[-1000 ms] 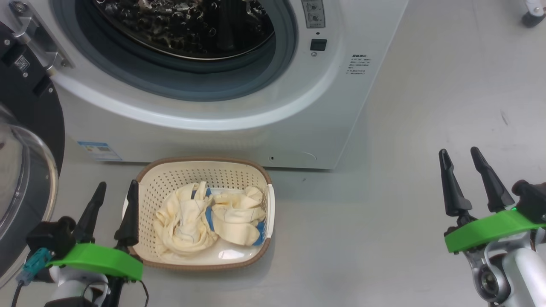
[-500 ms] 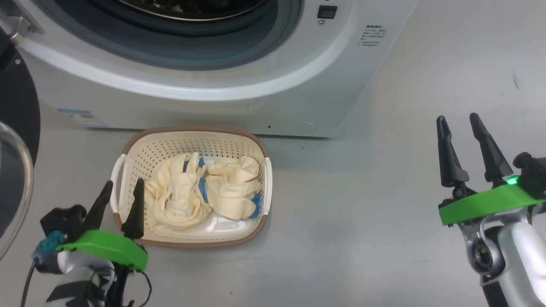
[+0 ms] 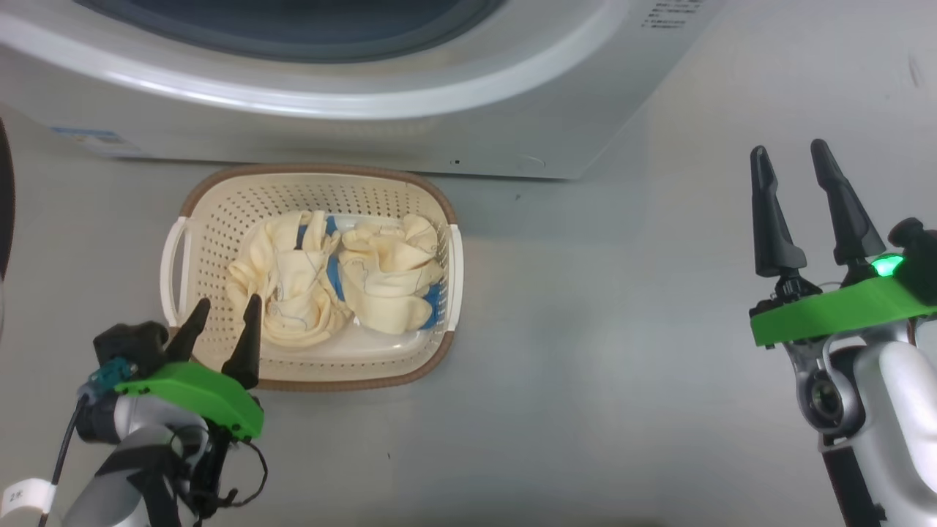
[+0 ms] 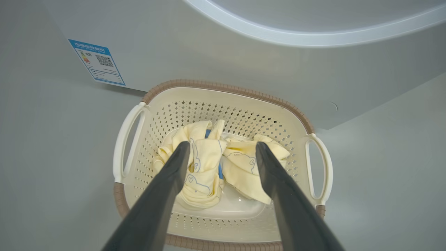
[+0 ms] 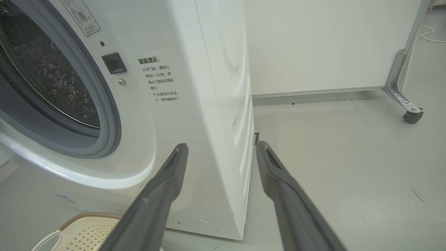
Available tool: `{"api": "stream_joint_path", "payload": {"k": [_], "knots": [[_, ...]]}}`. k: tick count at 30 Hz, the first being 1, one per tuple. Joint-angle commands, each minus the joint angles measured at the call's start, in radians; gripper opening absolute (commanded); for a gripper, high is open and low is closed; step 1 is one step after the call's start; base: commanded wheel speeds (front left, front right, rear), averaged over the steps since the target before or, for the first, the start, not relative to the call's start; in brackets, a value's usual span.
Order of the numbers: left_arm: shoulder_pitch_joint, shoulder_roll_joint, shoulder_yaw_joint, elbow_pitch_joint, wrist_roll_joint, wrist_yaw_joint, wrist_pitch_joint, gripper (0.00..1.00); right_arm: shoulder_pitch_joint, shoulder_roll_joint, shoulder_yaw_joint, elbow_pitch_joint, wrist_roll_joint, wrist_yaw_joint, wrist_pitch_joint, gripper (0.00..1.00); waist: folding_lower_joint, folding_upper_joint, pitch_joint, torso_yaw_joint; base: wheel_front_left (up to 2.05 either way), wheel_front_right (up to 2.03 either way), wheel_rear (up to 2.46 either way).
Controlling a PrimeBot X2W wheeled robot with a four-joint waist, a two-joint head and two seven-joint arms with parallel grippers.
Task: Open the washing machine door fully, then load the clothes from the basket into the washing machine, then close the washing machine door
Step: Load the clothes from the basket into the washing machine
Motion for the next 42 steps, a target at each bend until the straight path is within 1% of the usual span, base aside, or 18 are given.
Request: {"api": "stream_joint_path", "payload": {"k": [1,16,21,31,42], "knots": [[-0.017,0.037,0.025,-0.011,-0.006,0.000,-0.011,1.00,-0.015,-0.002,0.014,-0.036,-0.008,0.002,-0.007,1.00,-0.0001,0.0000,0.021,-0.002,0.00,0.00,0.00],[-0.203,0.062,-0.174,0.137,-0.127,0.000,-0.011,1.00,-0.085,0.018,0.010,-0.078,-0.030,0.002,-0.007,1.00,-0.0001,0.0000,0.191,-0.013,0.00,0.00,0.00],[-0.259,0.067,-0.241,0.183,-0.169,0.000,-0.011,1.00,-0.100,0.022,0.011,-0.092,-0.037,0.002,-0.007,1.00,-0.0001,0.0000,0.227,-0.015,0.00,0.00,0.00],[-0.346,0.100,-0.353,0.256,-0.249,0.000,-0.011,1.00,-0.125,0.026,0.033,-0.116,-0.048,0.002,-0.007,1.00,-0.0001,0.0000,0.291,-0.037,0.00,0.00,0.00],[-0.412,0.128,-0.444,0.310,-0.317,0.000,-0.011,1.00,-0.119,0.035,0.049,-0.139,-0.054,0.002,-0.007,1.00,-0.0001,0.0000,0.334,-0.066,0.00,0.00,0.00]]}}
